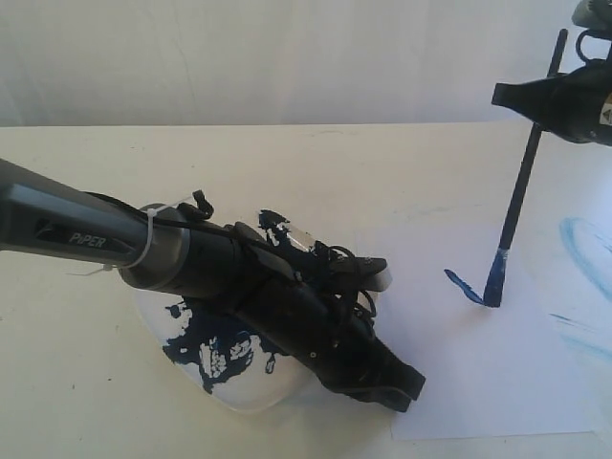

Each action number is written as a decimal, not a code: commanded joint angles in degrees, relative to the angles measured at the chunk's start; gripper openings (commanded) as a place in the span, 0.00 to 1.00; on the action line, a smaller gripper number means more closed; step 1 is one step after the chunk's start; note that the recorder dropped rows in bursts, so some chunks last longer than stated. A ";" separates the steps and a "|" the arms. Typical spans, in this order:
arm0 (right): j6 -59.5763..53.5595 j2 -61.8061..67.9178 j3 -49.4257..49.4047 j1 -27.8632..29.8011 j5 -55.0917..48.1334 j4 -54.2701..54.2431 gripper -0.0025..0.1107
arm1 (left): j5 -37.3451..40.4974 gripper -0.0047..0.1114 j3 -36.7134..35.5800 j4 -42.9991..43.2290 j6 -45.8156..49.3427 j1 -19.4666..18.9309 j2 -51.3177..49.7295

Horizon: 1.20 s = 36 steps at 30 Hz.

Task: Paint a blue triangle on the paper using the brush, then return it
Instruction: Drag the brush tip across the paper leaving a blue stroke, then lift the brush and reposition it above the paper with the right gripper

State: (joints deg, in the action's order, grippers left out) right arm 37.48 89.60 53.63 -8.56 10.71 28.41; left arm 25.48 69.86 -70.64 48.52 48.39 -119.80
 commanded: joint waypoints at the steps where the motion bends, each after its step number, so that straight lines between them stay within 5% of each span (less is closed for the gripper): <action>1: -0.35 -0.87 -0.10 -0.05 -3.28 0.21 0.02 | 0.95 0.04 -0.78 1.24 -1.32 0.28 -1.58; 8: -0.35 -4.32 -0.10 -0.05 -3.13 0.21 0.02 | 0.95 0.04 -0.78 1.24 -1.20 0.28 -1.58; 16: 0.15 -3.15 -0.10 -0.05 12.58 1.26 0.02 | 0.95 0.04 -0.78 1.24 -1.20 0.28 -1.58; 36: 6.56 4.35 -0.10 -0.05 31.79 27.67 0.02 | 1.07 0.04 -0.78 1.24 -1.20 0.28 -1.58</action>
State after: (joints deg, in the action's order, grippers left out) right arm 43.40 93.66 53.63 -8.56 39.86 53.38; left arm 25.48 69.86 -70.64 48.52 48.39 -119.80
